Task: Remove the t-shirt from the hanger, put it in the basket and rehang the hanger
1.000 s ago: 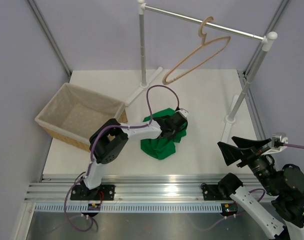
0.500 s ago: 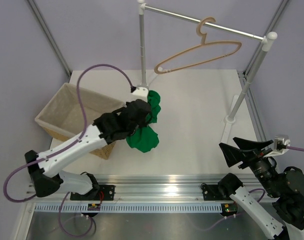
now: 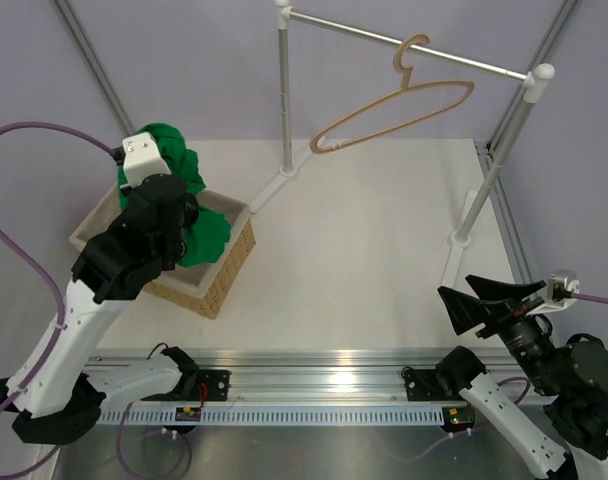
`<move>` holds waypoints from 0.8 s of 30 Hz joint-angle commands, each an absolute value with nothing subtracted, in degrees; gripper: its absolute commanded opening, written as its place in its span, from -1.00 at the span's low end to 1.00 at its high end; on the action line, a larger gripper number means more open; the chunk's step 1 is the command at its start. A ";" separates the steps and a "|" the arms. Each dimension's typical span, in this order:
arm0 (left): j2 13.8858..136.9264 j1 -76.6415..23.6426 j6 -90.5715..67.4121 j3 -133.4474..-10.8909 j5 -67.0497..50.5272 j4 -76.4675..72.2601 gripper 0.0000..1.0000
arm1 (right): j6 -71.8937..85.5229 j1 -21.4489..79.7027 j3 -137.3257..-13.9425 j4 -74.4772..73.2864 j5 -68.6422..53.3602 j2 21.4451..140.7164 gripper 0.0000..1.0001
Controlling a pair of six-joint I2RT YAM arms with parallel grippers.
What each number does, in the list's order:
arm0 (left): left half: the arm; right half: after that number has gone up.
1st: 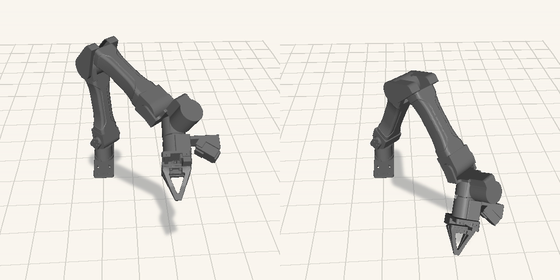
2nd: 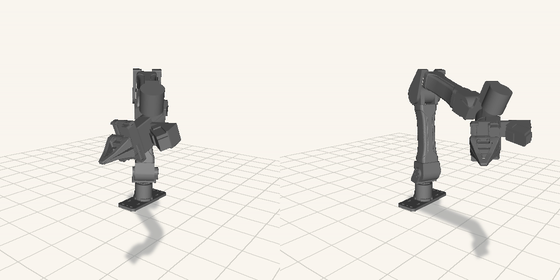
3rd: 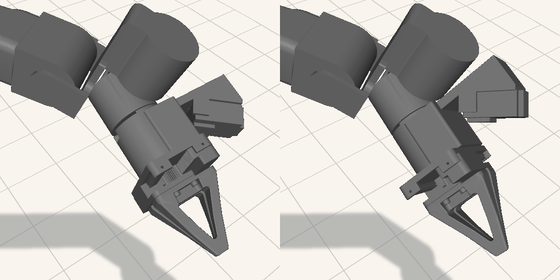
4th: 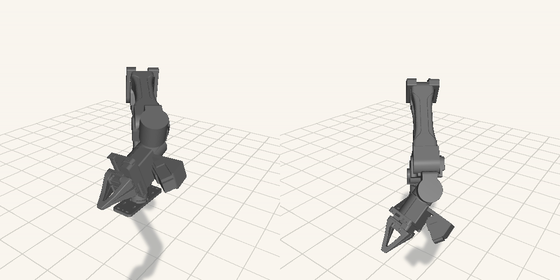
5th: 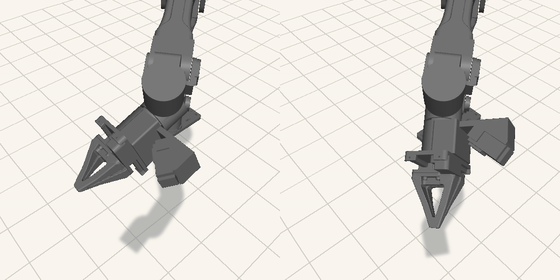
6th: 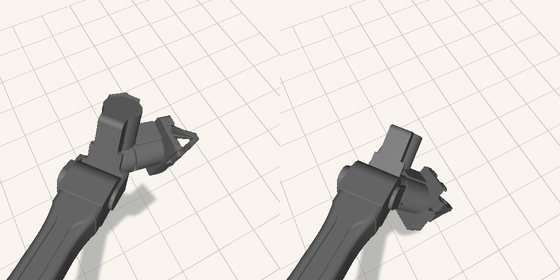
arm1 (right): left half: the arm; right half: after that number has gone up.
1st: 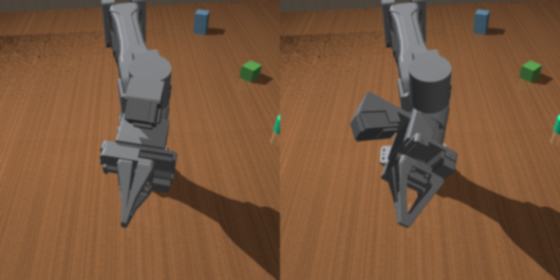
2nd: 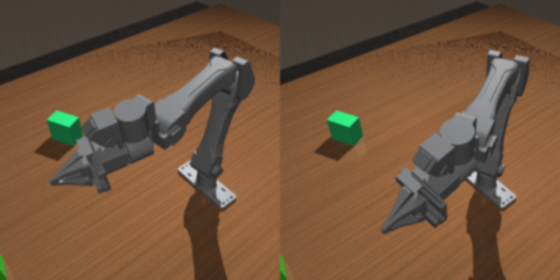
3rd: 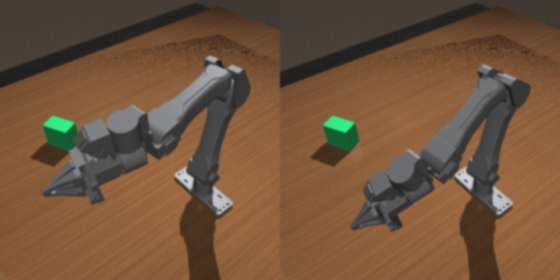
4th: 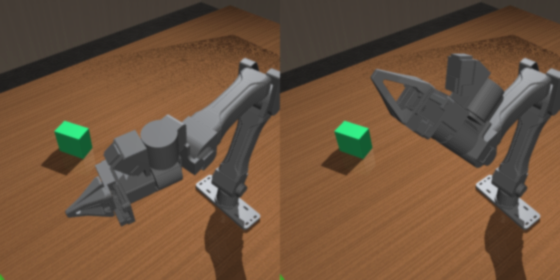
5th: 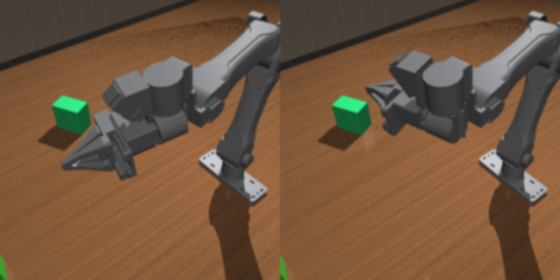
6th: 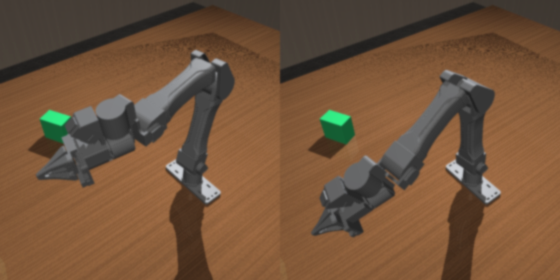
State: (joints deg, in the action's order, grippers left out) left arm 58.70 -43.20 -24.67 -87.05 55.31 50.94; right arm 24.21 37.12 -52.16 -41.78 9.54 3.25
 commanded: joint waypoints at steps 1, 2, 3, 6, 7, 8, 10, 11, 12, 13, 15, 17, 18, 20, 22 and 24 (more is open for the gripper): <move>61.95 -33.27 -21.02 -86.32 54.18 48.53 -1.00 | 22.94 37.18 -51.77 -39.99 8.44 3.25 0.99; 63.35 -31.40 -20.05 -85.79 52.84 48.17 -1.00 | 23.03 37.18 -51.59 -39.82 8.26 3.43 0.99; 64.07 -29.98 -19.60 -85.43 52.82 48.08 -1.00 | 23.03 37.18 -51.59 -39.73 7.65 3.51 0.99; 64.43 -25.76 -19.86 -82.10 55.19 45.80 -1.00 | 22.76 37.18 -51.68 -39.81 7.12 3.78 0.99; 64.16 -23.58 -19.95 -81.05 54.59 43.88 -1.00 | 22.76 37.18 -51.77 -39.73 6.95 3.69 0.99; 63.99 -22.42 -19.95 -79.12 53.62 42.99 -1.00 | 22.68 37.18 -51.77 -39.73 6.77 3.43 0.99; 64.07 -18.92 -20.56 -77.35 51.00 41.23 -1.00 | 22.50 37.18 -51.77 -39.73 6.42 3.08 0.99; 64.59 -17.50 -21.52 -75.52 49.93 40.96 -1.00 | 22.50 37.18 -51.77 -39.73 6.42 2.64 0.99; 64.86 -16.19 -21.97 -74.63 48.62 40.52 -1.00 | 22.59 37.18 -51.77 -39.64 6.24 2.46 0.99; 64.95 -13.65 -22.23 -73.49 45.30 38.69 -1.00 | 22.50 37.18 -51.68 -39.73 6.24 2.29 0.99; 64.34 -11.52 -22.32 -68.75 40.98 34.13 -1.00 | 22.50 37.18 -51.59 -39.81 5.98 1.76 0.99; 63.90 -8.01 -23.90 -65.85 36.23 31.91 -1.00 | 22.50 37.18 -51.59 -39.81 5.80 1.58 0.99; 63.72 -7.04 -24.17 -62.96 34.64 29.73 -1.00 | 22.59 37.18 -51.59 -39.81 5.54 1.58 0.99; 64.42 -5.02 -24.78 -60.92 32.52 28.48 -1.00 | 22.41 37.18 -51.59 -39.90 5.28 1.76 0.99; 66.69 -3.70 -24.87 -59.51 33.39 28.13 -1.00 | 22.41 37.18 -51.68 -39.90 4.92 1.93 0.99; 68.11 -2.99 -24.61 -58.80 33.92 26.73 -1.00 | 22.24 37.18 -51.77 -39.90 4.66 2.02 0.99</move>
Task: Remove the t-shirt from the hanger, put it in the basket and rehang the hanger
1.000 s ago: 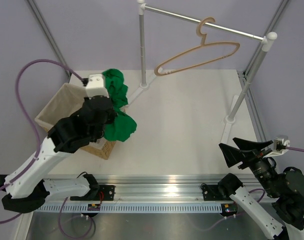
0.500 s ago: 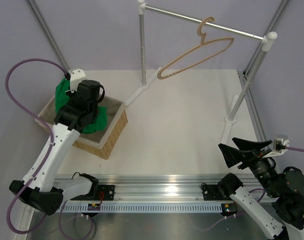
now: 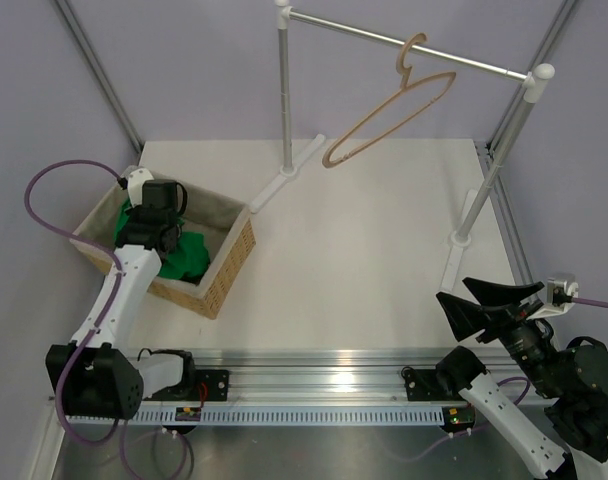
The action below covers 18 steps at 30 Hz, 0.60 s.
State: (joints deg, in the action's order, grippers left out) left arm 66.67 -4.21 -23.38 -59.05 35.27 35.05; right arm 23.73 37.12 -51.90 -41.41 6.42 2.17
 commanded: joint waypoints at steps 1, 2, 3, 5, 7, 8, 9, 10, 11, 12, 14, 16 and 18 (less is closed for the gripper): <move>69.42 -2.29 -24.44 -58.45 34.01 26.28 -1.00 | 22.24 37.18 -51.68 -39.90 4.48 2.02 0.99; 70.04 -1.50 -24.17 -58.45 33.06 25.50 -0.93 | 22.15 37.18 -51.59 -39.82 4.13 2.02 0.99; 70.57 -1.15 -23.91 -58.62 32.18 25.14 -0.83 | 22.24 37.18 -51.59 -39.73 4.04 1.85 0.99; 71.98 -0.70 -23.21 -59.15 30.33 24.18 -0.67 | 22.06 37.18 -51.59 -39.64 4.04 1.85 0.99; 73.03 -0.61 -22.68 -60.46 29.44 24.08 -0.66 | 22.06 37.18 -51.77 -39.64 4.04 2.02 0.99; 74.26 -0.62 -22.24 -60.99 29.18 23.82 -0.68 | 22.06 37.18 -51.77 -39.64 3.61 2.20 0.99; 74.96 -0.62 -21.98 -61.61 28.83 23.73 -0.72 | 22.06 37.18 -51.77 -39.64 3.43 2.20 0.99; 76.28 -0.62 -21.54 -62.92 28.83 23.73 -0.84 | 22.06 37.18 -51.68 -39.73 3.25 2.11 0.99; 76.90 -0.62 -21.45 -63.54 29.26 23.64 -0.88 | 21.97 37.18 -51.68 -39.73 3.16 2.02 0.99; 77.43 -0.62 -21.45 -63.98 29.62 23.64 -0.88 | 22.06 37.26 -51.59 -39.73 3.16 1.67 0.99; 78.66 -0.62 -21.97 -64.16 31.01 23.55 -0.88 | 22.06 37.18 -51.59 -39.55 3.08 1.41 0.99; 79.01 -0.53 -24.24 -63.37 32.25 23.73 -0.82 | 22.06 37.18 -51.59 -39.55 2.99 1.23 0.99; 78.84 -0.53 -25.75 -61.88 33.57 23.64 -0.45 | 21.97 37.18 -51.59 -39.64 2.99 1.49 0.99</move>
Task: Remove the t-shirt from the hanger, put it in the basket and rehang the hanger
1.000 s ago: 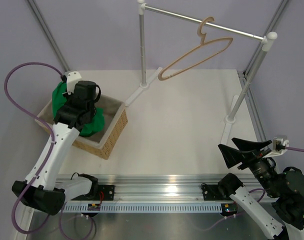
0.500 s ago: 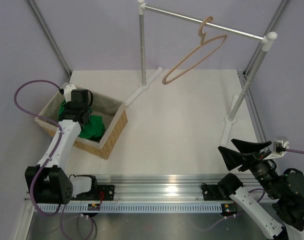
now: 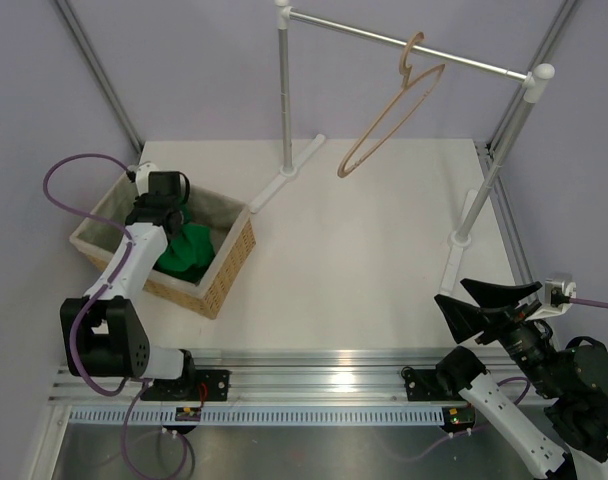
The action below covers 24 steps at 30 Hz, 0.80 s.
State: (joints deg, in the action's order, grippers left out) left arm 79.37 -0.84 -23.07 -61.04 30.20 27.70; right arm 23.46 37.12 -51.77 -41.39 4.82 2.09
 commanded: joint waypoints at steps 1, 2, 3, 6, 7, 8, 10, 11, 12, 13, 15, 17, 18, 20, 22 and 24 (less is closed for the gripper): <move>78.92 -0.53 -26.62 -61.79 33.57 23.73 -0.38 | 22.06 37.18 -51.59 -39.64 2.81 1.67 0.99; 78.93 -0.53 -26.89 -61.96 33.31 23.82 -0.26 | 22.06 37.26 -51.59 -39.73 2.73 1.67 0.99; 78.93 -0.53 -27.16 -62.14 33.14 23.82 0.12 | 21.97 37.18 -51.50 -39.64 2.64 1.76 0.99; 77.79 -0.53 -28.12 -63.63 32.87 25.57 0.83 | 22.15 37.18 -51.24 -39.55 2.46 1.23 0.99; 77.09 -0.53 -27.95 -63.89 31.57 26.01 0.96 | 21.97 37.26 -51.15 -39.46 1.94 1.23 0.99; 76.12 -0.53 -27.60 -64.42 30.42 26.10 0.97 | 21.97 37.27 -50.98 -39.11 1.50 1.32 0.99; 73.75 -0.61 -25.06 -65.73 23.87 26.80 0.98 | 21.53 37.18 -50.80 -38.85 0.18 2.02 0.99; 73.13 -0.62 -24.27 -67.22 22.25 28.46 0.98 | 21.53 37.26 -50.80 -38.59 -1.22 3.24 0.99; 71.99 -0.62 -23.74 -70.54 21.28 30.39 0.98 | 21.53 37.18 -50.89 -38.85 -1.49 4.03 0.99; 70.94 -0.62 -23.12 -71.53 18.57 32.59 0.98 | 21.53 37.18 -50.98 -38.93 -1.76 4.83 0.99; 67.69 -0.62 -21.19 -72.42 14.79 33.05 0.98 | 21.71 37.18 -51.33 -39.46 -1.58 7.37 0.99; 62.25 -0.88 -19.96 -72.34 7.15 32.96 0.98 | 22.06 37.18 -51.50 -39.90 -0.27 9.39 0.99; 60.49 -1.14 -19.52 -71.99 4.16 32.61 0.98 | 22.23 37.18 -51.68 -40.16 1.91 10.01 0.99; 55.65 -2.19 -20.03 -71.20 -5.42 32.08 0.98 | 22.50 37.18 -52.46 -41.39 3.68 12.30 0.99; 52.57 -5.34 -21.97 -68.66 -11.22 30.50 0.98 | 22.85 37.18 -53.17 -42.27 6.32 15.19 0.99; 49.49 -13.91 -22.15 -67.51 -10.38 29.88 0.98 | 23.99 37.18 -53.96 -43.41 10.27 17.74 0.99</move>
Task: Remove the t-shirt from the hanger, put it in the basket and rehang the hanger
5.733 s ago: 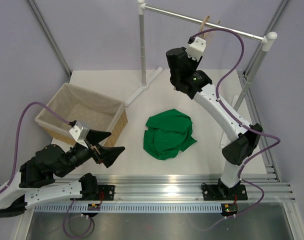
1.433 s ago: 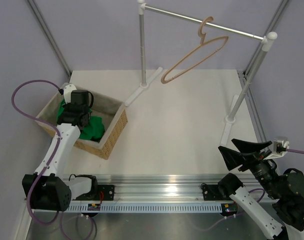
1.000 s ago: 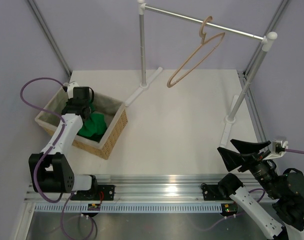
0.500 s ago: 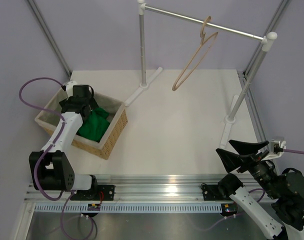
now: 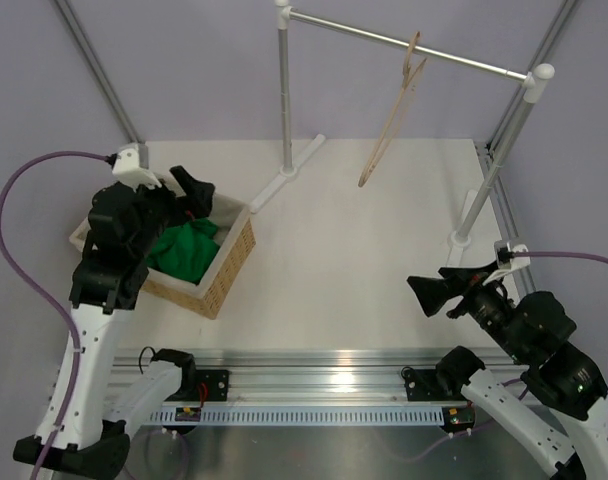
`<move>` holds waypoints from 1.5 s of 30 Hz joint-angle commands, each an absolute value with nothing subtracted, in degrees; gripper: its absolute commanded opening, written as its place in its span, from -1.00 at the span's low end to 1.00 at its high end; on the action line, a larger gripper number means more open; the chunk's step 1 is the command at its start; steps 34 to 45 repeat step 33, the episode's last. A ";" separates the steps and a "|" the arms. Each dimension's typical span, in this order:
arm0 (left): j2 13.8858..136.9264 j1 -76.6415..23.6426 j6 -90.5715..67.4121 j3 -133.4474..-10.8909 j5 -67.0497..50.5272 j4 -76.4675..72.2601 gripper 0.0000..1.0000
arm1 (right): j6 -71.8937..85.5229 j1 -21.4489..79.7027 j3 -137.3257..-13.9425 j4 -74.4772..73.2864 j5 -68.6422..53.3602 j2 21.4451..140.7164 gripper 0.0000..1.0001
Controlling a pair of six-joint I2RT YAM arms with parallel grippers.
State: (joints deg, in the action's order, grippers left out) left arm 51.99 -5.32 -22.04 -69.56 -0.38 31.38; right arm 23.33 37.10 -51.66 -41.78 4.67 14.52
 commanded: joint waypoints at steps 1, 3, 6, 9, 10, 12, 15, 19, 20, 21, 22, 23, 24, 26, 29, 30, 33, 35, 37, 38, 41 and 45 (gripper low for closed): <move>49.74 -18.50 -21.97 -67.24 -5.15 29.97 0.98 | 24.60 37.18 -54.92 -44.64 11.59 20.97 0.99; 51.58 -25.89 -21.36 -67.59 -3.25 29.97 0.98 | 25.13 37.18 -55.63 -45.52 14.57 24.33 0.99; 51.77 -37.57 -22.76 -65.40 -2.38 24.98 0.98 | 26.71 37.18 -57.39 -47.02 16.78 30.66 0.99; 49.23 -44.36 -22.06 -61.88 2.45 22.16 0.98 | 26.63 37.27 -56.87 -43.78 13.56 35.93 0.99; 48.70 -45.69 -21.71 -61.09 2.72 21.89 0.98 | 26.54 37.27 -55.91 -41.16 12.84 38.04 0.99; 46.42 -48.76 -21.09 -57.76 3.42 19.88 0.98 | 27.07 37.27 -55.37 -39.21 13.35 41.29 0.99; 43.25 -50.88 -21.18 -51.34 3.25 15.92 0.98 | 27.07 37.26 -54.32 -34.91 12.75 41.75 0.99; 42.10 -51.06 -19.70 -45.10 2.20 12.66 0.98 | 26.46 37.27 -50.73 -30.08 10.20 36.22 0.99; 42.10 -51.06 -18.99 -44.30 1.85 11.61 0.98 | 26.11 37.27 -50.28 -29.45 9.15 35.17 0.99; 41.66 -51.06 -18.46 -42.99 1.15 10.99 0.98 | 25.32 37.27 -49.49 -28.83 8.79 33.50 0.99; 41.31 -51.06 -17.59 -42.63 0.79 10.46 0.98 | 24.88 37.27 -49.40 -28.92 8.53 32.88 0.99; 40.96 -51.06 -17.23 -42.28 0.36 9.33 0.98 | 24.53 37.18 -49.48 -29.00 8.18 32.44 0.99; 40.61 -51.06 -16.97 -41.84 0.26 8.79 0.98 | 24.17 37.26 -49.57 -29.26 8.26 31.65 0.99; 39.99 -51.06 -16.70 -41.84 0.26 8.26 0.98 | 23.82 37.27 -49.57 -29.27 8.18 30.68 0.99; 40.25 -51.06 -16.61 -42.01 -1.32 8.17 0.98 | 23.29 37.26 -48.78 -28.83 7.56 29.01 0.99; 40.25 -51.06 -16.70 -41.92 -1.41 8.17 0.98 | 23.20 37.18 -48.17 -28.39 7.47 28.48 0.99; 39.73 -51.15 -16.70 -41.66 -1.41 7.73 0.98 | 23.55 37.27 -47.99 -28.13 8.00 28.74 0.99; 39.73 -51.15 -16.70 -41.66 -1.41 7.73 0.98 | 23.55 37.27 -47.99 -28.13 8.00 28.74 0.99; 39.73 -51.15 -16.70 -41.66 -1.41 7.73 0.98 | 23.55 37.27 -47.99 -28.13 8.00 28.74 0.99; 39.73 -51.15 -16.70 -41.66 -1.41 7.73 0.98 | 23.55 37.27 -47.99 -28.13 8.00 28.74 0.99; 39.73 -51.15 -16.70 -41.66 -1.41 7.73 0.98 | 23.55 37.27 -47.99 -28.13 8.00 28.74 0.99; 39.73 -51.15 -16.70 -41.66 -1.41 7.73 0.98 | 23.55 37.27 -47.99 -28.13 8.00 28.74 0.99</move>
